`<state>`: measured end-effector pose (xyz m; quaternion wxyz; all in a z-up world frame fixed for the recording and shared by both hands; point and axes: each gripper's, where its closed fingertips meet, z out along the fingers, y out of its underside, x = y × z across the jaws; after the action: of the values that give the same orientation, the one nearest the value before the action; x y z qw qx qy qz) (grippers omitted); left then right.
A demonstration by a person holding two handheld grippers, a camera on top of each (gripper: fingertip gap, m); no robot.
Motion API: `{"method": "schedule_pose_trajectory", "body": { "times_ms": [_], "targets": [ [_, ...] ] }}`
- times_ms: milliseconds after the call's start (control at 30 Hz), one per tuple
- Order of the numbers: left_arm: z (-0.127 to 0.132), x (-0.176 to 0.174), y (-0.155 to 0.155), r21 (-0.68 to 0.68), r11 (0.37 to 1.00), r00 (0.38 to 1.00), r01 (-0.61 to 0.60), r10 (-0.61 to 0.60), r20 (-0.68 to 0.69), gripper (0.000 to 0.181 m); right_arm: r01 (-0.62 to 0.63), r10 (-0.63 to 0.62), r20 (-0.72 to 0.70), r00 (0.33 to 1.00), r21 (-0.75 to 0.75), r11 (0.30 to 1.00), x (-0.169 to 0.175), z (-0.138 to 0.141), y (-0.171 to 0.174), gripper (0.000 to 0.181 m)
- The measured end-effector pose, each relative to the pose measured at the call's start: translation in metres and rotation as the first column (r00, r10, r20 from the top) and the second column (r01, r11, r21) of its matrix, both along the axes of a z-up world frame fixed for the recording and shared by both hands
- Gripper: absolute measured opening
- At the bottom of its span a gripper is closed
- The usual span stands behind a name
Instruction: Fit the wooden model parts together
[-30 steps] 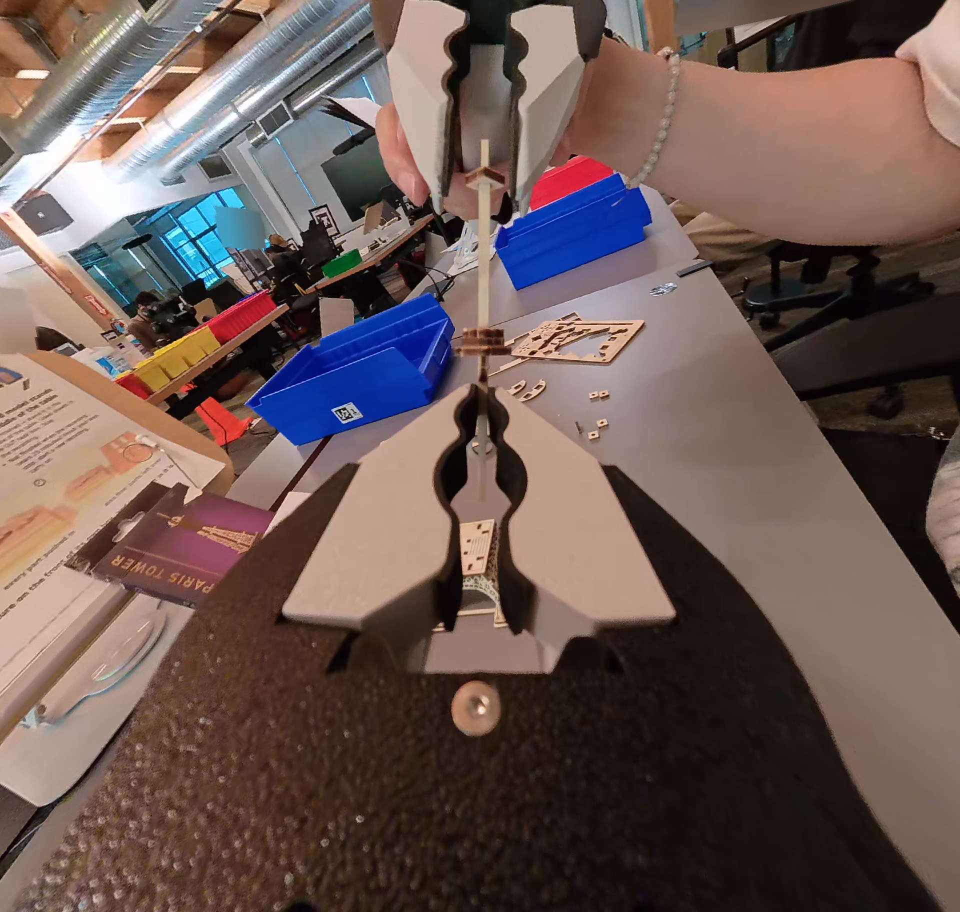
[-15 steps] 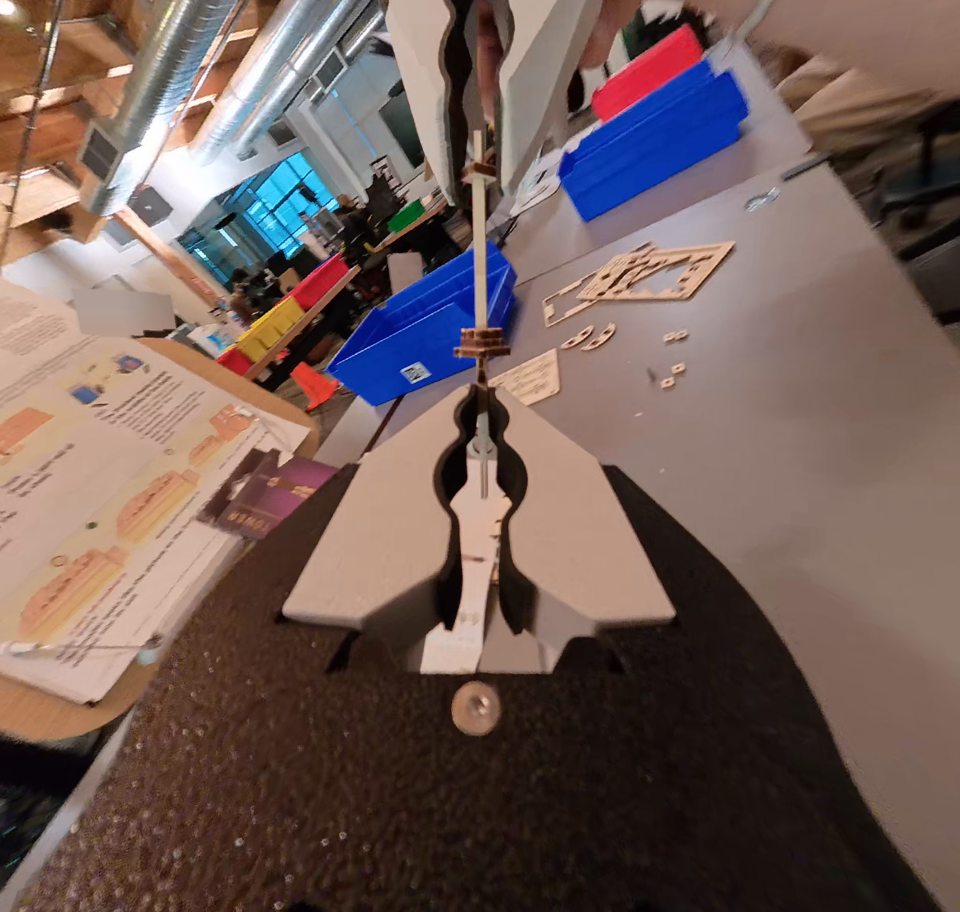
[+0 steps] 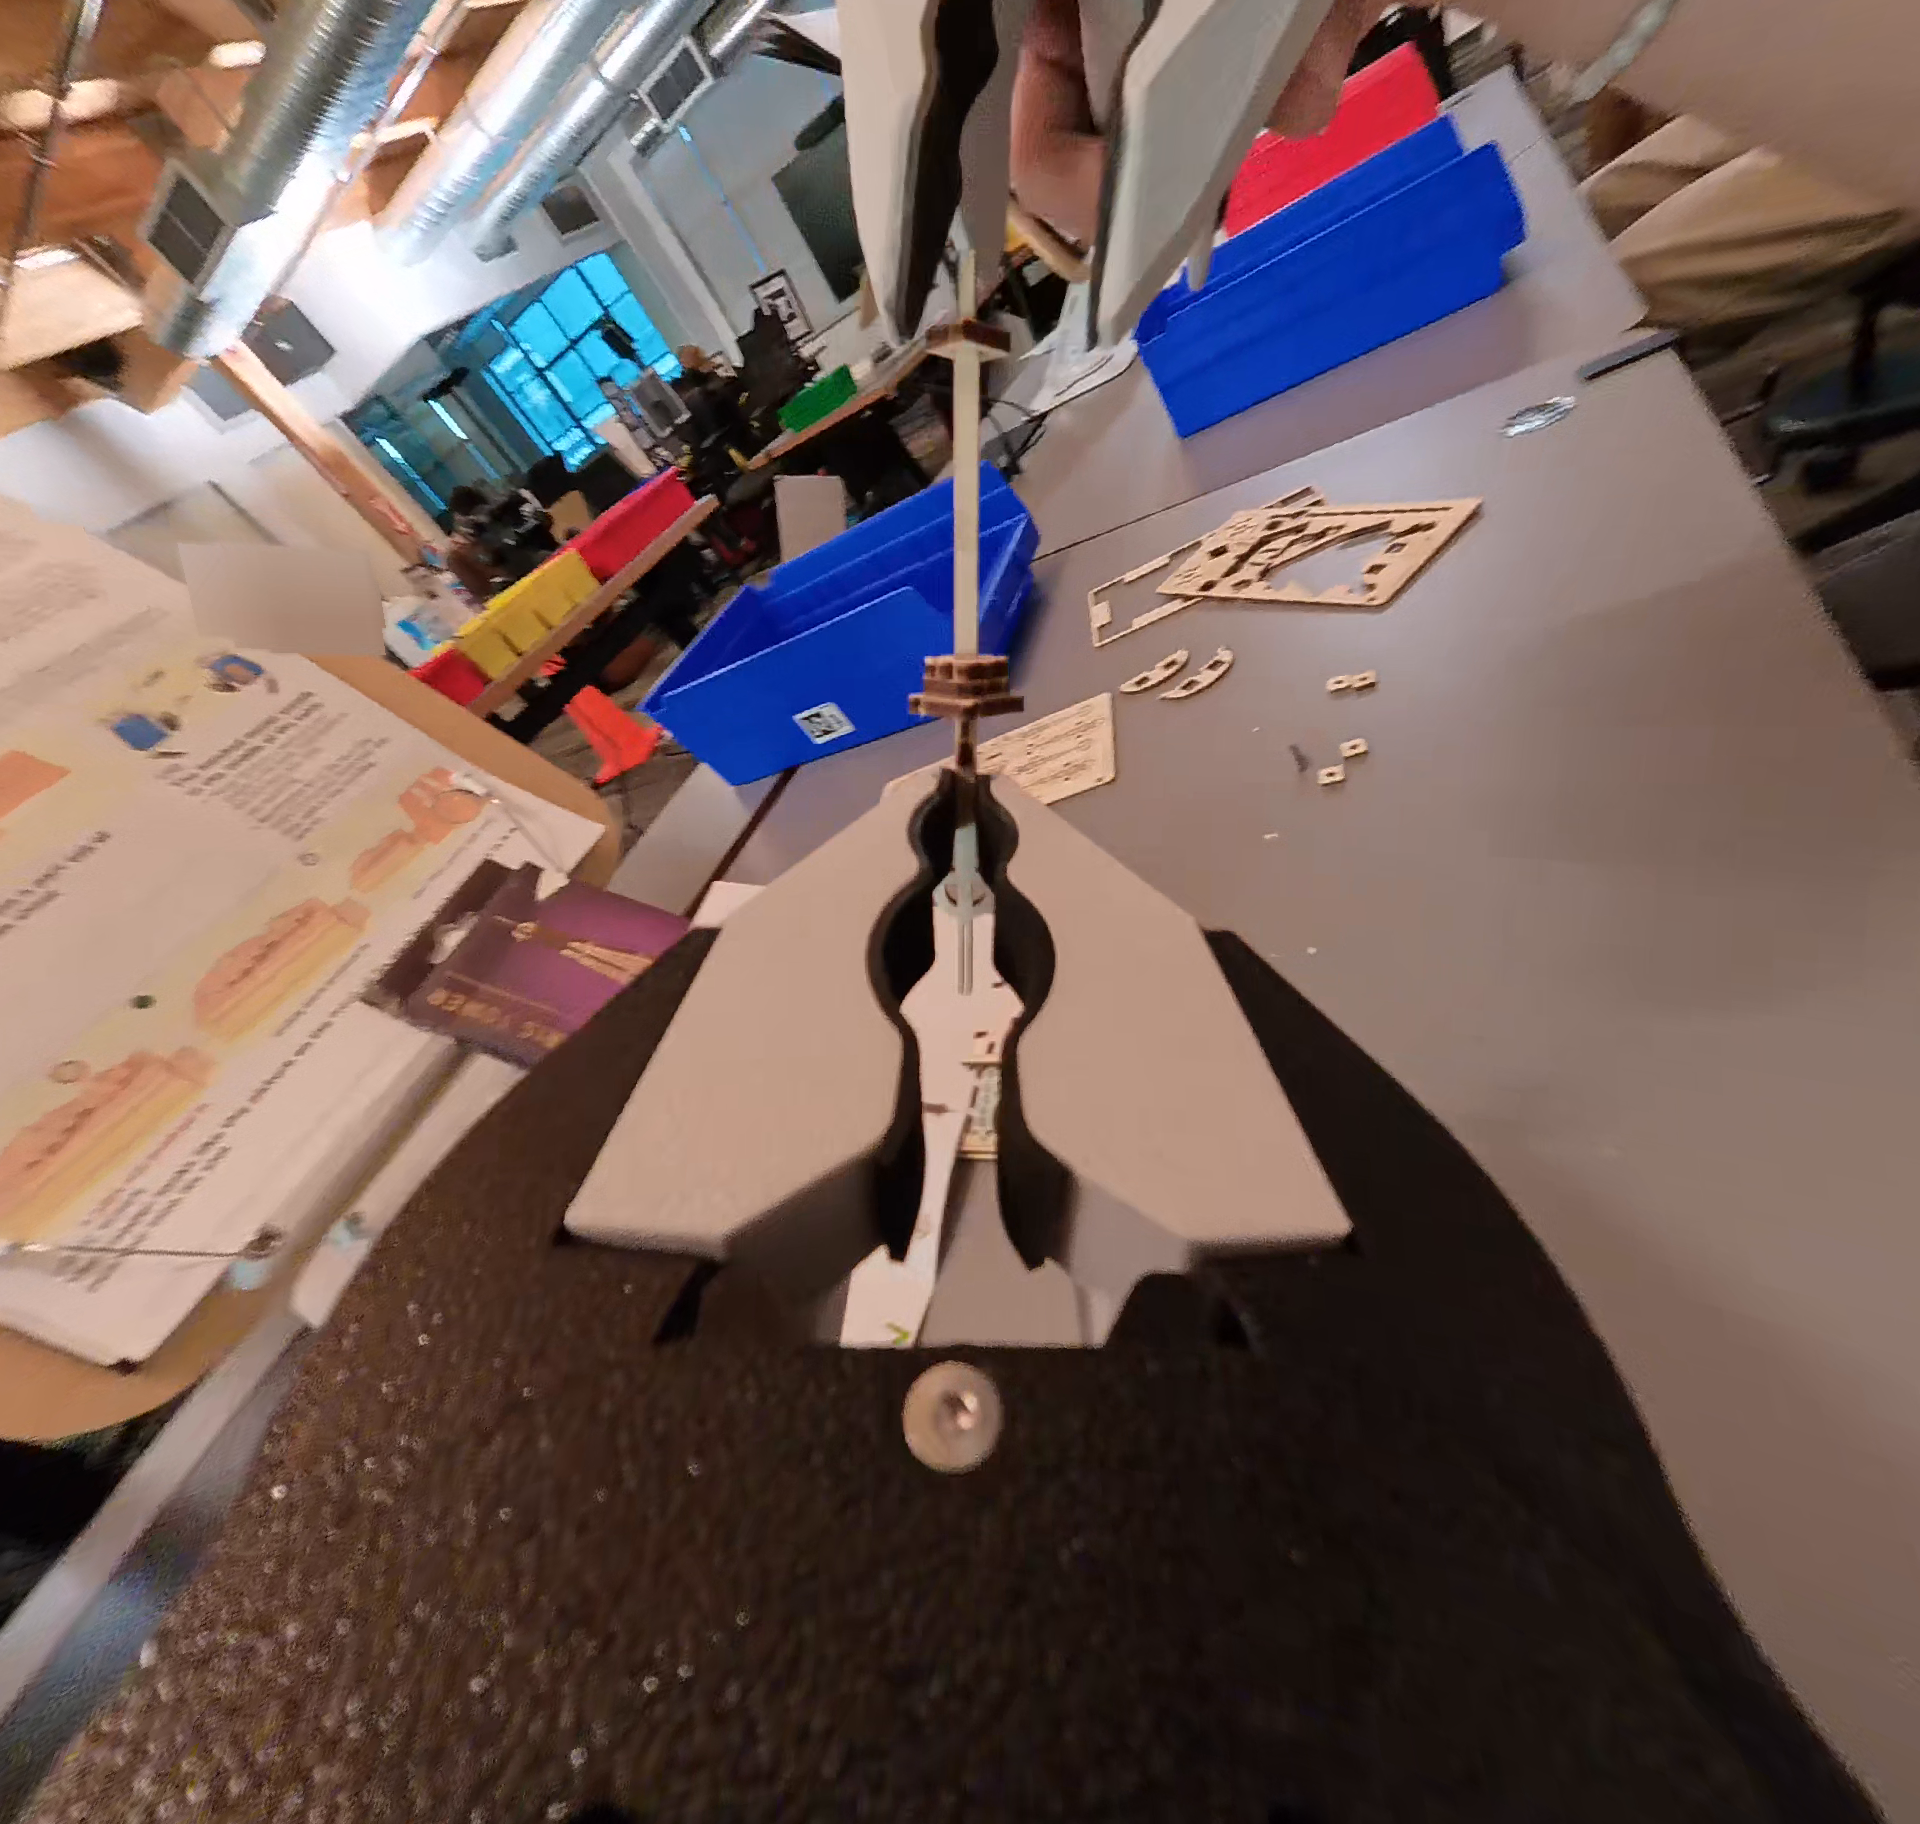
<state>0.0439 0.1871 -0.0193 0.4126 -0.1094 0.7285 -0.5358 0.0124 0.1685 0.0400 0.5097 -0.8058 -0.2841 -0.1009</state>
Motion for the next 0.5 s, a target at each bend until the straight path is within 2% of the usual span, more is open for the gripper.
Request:
{"method": "schedule_pose_trajectory", "body": {
  "times_ms": [133, 233, 500],
  "targets": [
    [-0.002, -0.006, -0.004, -0.044, 0.996, 0.996, 0.073, -0.076, -0.054, 0.000, -0.039, 0.039, 0.029, 0.999, 0.014, 0.999, 0.003, 0.001, -0.003, 0.022],
    [-0.003, -0.010, -0.008, -0.058, 0.992, 0.990, 0.114, -0.118, -0.075, 0.000, -0.109, 0.109, 0.030, 0.994, 0.015, 0.994, -0.002, 0.000, -0.005, 0.015],
    [-0.007, -0.012, -0.011, -0.074, 0.986, 0.983, 0.148, -0.154, -0.099, 0.000, -0.136, 0.137, 0.033, 0.990, -0.007, 0.991, -0.003, -0.004, -0.004, 0.010]
  ]
}}
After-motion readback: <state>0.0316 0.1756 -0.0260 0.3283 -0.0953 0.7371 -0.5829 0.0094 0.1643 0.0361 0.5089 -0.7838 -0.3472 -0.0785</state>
